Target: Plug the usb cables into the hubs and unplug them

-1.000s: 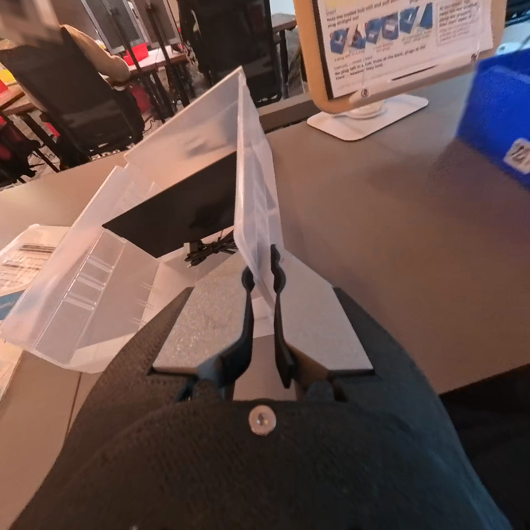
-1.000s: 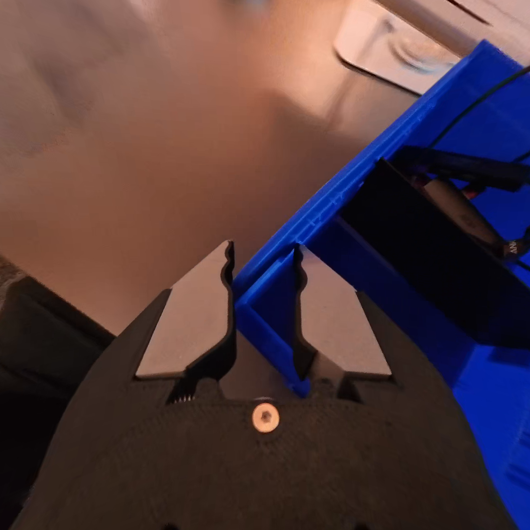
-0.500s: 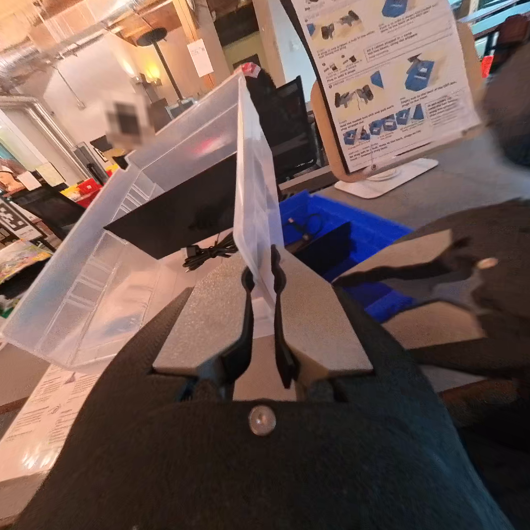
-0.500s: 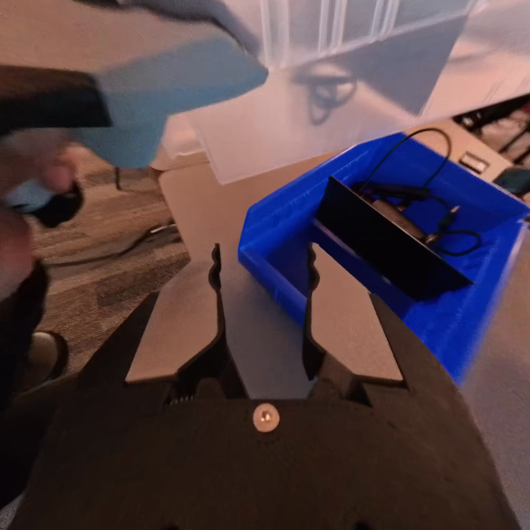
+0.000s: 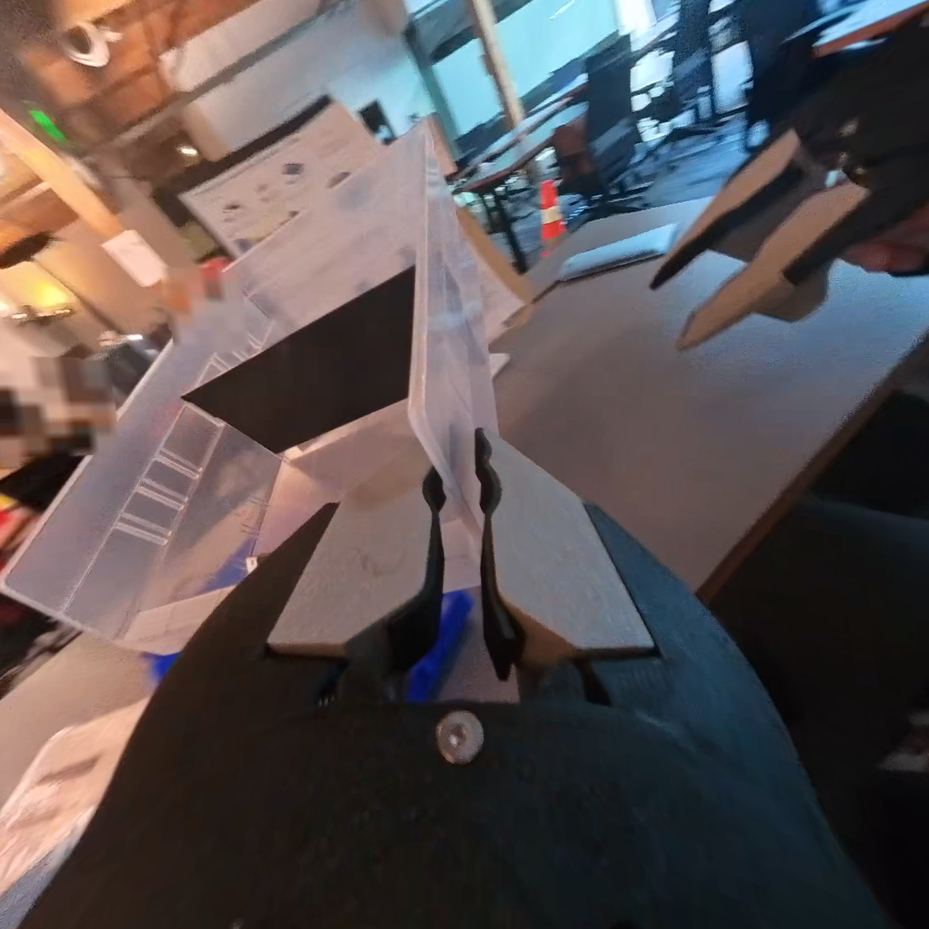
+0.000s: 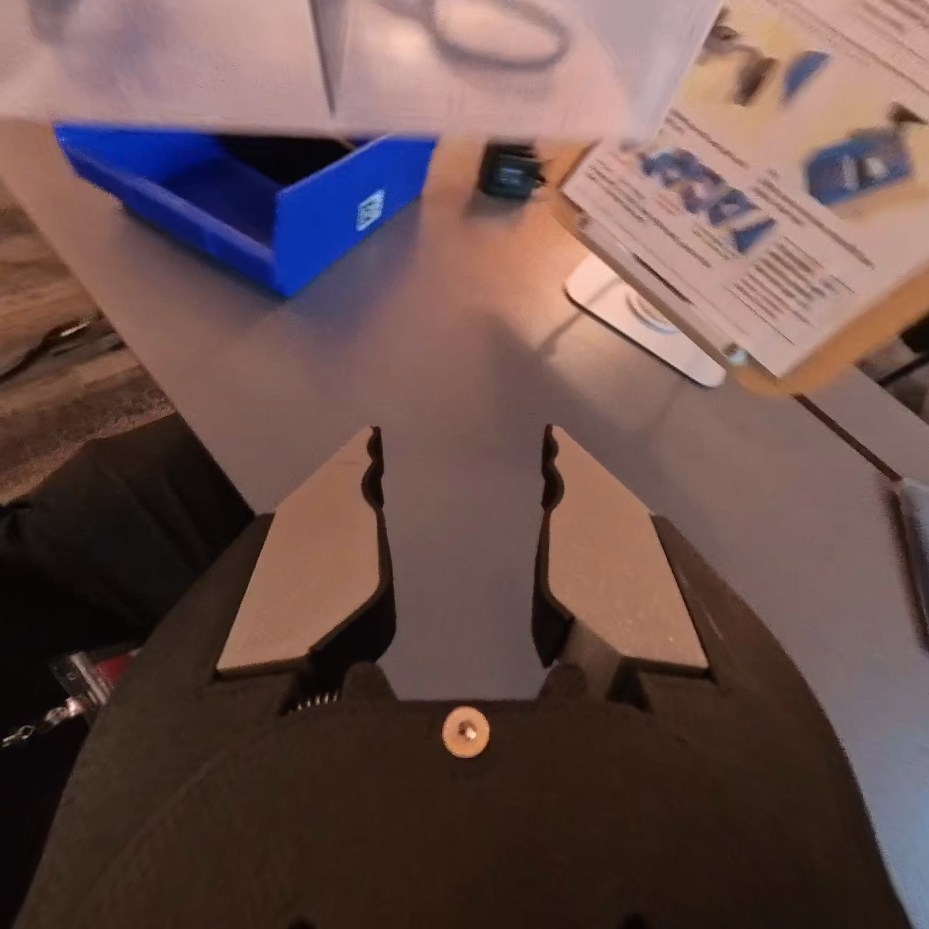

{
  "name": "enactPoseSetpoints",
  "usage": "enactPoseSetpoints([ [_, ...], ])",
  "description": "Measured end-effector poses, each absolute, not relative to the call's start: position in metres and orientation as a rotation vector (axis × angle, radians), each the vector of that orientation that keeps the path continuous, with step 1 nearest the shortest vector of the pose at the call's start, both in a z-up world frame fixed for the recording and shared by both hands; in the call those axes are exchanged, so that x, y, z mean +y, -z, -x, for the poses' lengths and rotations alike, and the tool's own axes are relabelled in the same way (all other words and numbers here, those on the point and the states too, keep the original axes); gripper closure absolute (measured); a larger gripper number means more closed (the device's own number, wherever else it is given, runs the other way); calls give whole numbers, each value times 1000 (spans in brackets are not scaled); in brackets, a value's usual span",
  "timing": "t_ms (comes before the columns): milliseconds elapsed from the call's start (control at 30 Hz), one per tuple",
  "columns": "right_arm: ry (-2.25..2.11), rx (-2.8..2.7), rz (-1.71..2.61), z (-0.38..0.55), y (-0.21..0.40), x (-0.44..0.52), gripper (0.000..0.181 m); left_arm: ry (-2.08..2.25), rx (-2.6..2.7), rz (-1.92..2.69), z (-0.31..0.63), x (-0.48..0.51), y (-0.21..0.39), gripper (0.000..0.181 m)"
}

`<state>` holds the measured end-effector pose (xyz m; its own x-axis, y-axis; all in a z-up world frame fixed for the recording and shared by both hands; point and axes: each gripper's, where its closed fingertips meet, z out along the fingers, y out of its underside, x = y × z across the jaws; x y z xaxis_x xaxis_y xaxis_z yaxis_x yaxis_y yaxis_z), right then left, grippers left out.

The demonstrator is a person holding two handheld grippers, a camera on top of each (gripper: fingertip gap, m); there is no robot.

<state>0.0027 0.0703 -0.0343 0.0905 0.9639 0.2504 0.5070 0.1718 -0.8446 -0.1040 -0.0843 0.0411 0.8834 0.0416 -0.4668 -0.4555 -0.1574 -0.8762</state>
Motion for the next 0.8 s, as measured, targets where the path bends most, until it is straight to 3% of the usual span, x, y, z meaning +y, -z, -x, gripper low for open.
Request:
enactPoseSetpoints([
  [267, -663, -1299, 1473, -81, -16, 127, 129, -173, 554, 1800, 3, 31, 31, 174],
  [533, -742, -1424, 1494, -66, 9, 113, 127, -106, 676, 2059, -51, 109, 159, 175],
  [700, -760, -1493, 1550, -52, 31, 106, 126, -62, 643, 2076, -38, 83, 154, 122],
  [800, -827, -1598, 1552, -38, 45, 82, 122, -43, 556, 2102, -8, 54, 142, 111],
])
